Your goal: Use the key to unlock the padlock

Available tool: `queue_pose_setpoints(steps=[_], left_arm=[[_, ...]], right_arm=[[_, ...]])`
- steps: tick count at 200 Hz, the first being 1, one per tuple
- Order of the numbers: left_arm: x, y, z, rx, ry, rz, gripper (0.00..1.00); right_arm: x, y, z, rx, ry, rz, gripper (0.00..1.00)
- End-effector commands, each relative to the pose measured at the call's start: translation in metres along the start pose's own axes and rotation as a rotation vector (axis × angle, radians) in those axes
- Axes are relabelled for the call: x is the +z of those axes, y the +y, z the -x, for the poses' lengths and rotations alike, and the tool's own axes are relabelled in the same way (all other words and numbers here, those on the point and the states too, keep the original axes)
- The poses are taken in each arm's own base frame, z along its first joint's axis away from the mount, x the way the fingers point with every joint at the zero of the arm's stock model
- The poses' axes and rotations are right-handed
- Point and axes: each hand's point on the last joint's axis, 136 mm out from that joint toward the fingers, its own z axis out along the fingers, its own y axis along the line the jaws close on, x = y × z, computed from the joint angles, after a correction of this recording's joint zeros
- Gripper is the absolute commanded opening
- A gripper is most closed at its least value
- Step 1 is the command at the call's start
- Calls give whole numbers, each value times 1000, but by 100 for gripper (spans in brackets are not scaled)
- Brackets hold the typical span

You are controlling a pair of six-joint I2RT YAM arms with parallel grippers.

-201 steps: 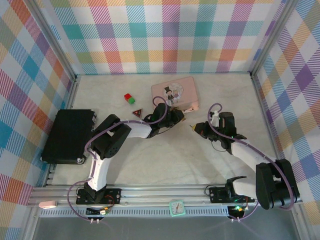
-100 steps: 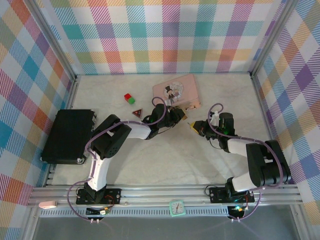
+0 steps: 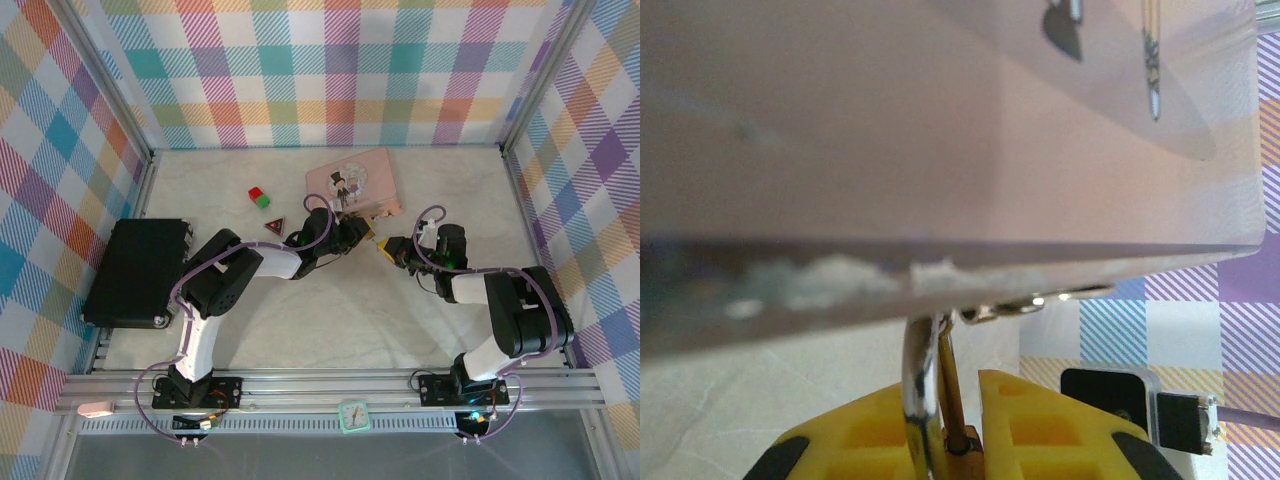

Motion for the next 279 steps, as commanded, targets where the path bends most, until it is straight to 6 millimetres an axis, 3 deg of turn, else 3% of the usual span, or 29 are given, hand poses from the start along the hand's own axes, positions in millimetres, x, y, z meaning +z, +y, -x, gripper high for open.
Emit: queue_pose_setpoints(steps=[1,56,121,170,212,279], left_arm=[[-5,-6,-8,-67,45,-30,0],[-4,-7,-9,-67,50,-31,0],[-4,-2,-10,-71,51,-24,0],[-5,-2,-9,-70,46,-26,0],[-6,-2,-10,-66,46,-27,0],[-8,-5,-8,-67,38,-30,0]], right_arm=[[3,10,7,-22,0,47,0],[11,12,11,4,7,111,0],[7,21,10,-23,4,117,0],[-1,12,5,-31,-7,35,0],[1,18,8,-34,-12,68,0],[1,8,8,-19,-25,38,0]])
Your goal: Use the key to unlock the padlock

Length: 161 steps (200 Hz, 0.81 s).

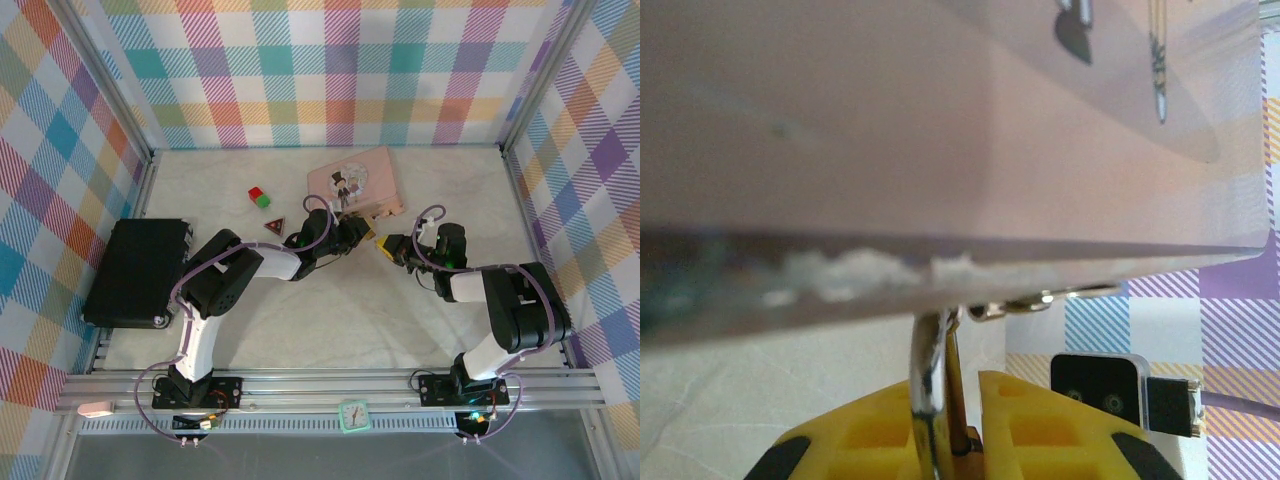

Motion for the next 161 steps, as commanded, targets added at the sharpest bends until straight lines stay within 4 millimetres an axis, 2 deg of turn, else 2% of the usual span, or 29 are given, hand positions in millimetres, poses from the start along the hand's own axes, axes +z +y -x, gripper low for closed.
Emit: queue_pose_setpoints(steps=[1,108,161], left_arm=[[-6,-1,-7,-52,34,0,0],[-7,-4,-7,-52,33,-7,0],[-7,-5,-6,-52,30,-7,0]], right_arm=[[-2,1,6,-28,-29,-5,0],[-3,-10,7,-3,-50,-58,0],[-7,-13,1,10,-38,-73,0]])
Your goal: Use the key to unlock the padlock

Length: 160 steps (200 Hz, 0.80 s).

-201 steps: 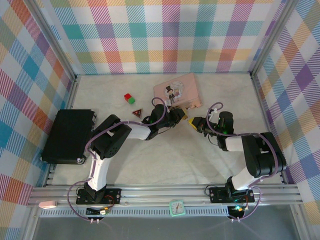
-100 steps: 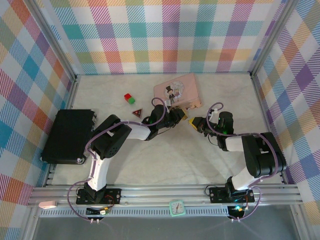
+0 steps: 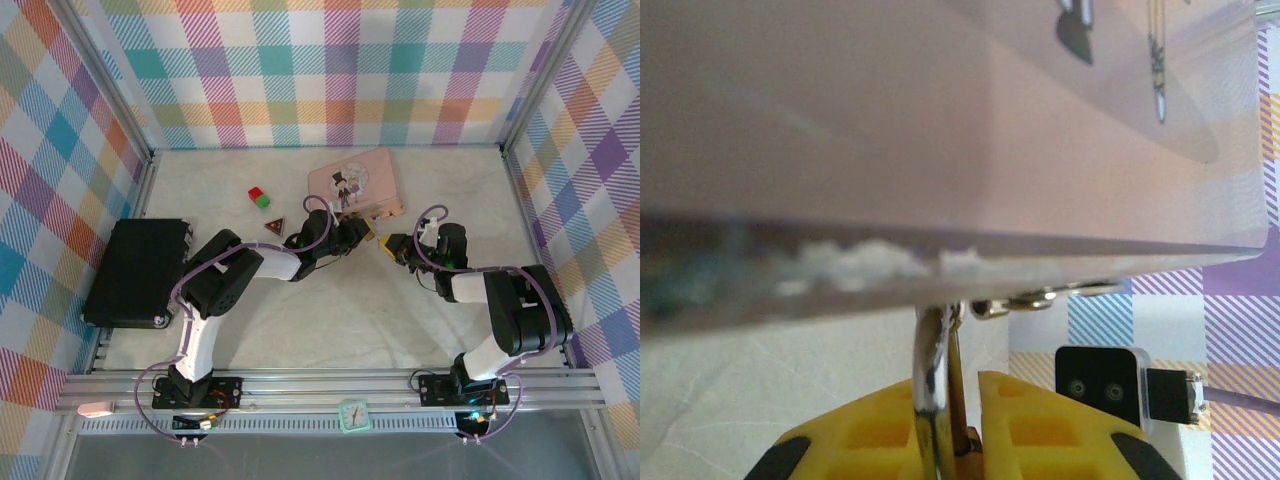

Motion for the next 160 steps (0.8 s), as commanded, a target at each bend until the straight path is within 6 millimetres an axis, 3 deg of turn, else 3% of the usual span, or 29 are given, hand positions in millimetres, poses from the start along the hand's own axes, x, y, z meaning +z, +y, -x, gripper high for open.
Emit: queue_pose_setpoints(steps=[1,99,160], left_arm=[[-6,-7,-5,-60,28,-10,0],[-5,-7,-4,-58,26,-7,0],[-6,-7,-4,-57,27,-7,0]], right_arm=[[-4,-7,-6,12,10,-29,0],[-7,-15,-19,41,33,-27,0],[2,11,-8,-3,37,46,0]])
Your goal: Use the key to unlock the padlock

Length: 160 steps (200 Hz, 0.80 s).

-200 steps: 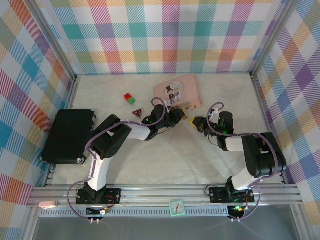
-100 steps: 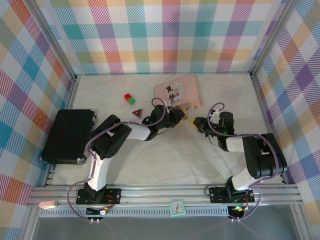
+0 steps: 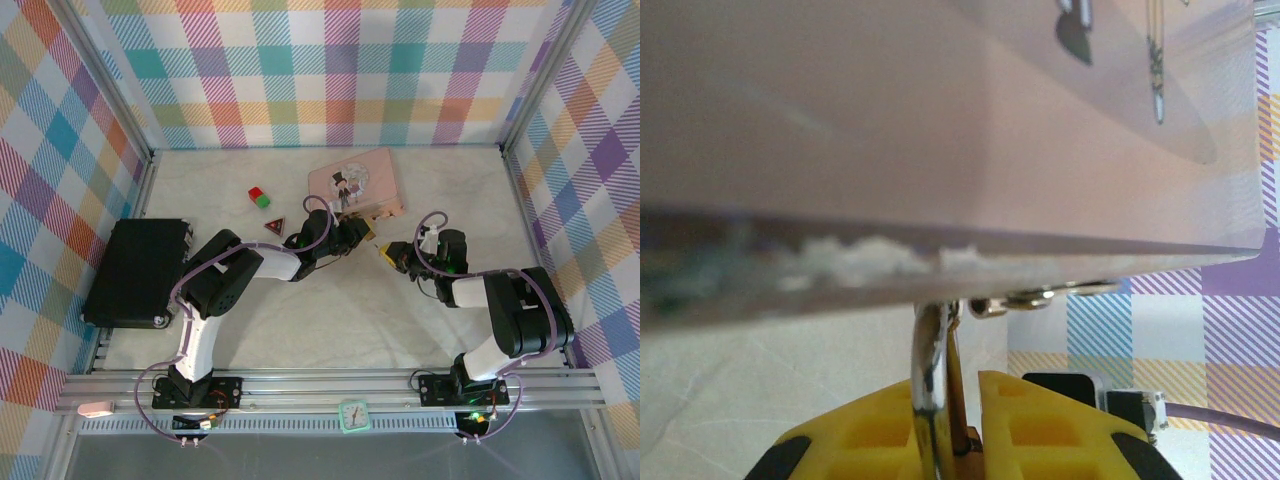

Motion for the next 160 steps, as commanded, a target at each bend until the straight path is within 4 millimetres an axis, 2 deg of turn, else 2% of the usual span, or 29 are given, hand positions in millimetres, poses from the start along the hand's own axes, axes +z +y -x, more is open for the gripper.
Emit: queue_pose_setpoints(steps=[1,76,112,135,160], left_arm=[[-6,-7,-5,-54,27,-7,0],[-7,-10,-5,-53,27,-19,0],[-7,-9,-6,-61,33,-23,0],[-8,-13,-9,-85,43,-49,0],[-11,-20,-13,-96,48,-71,0]], right_arm=[[6,24,5,-48,12,67,0],[18,19,6,-19,21,93,0],[22,23,8,-33,25,127,0],[26,18,11,-21,23,115,0],[32,22,16,5,26,172,0]])
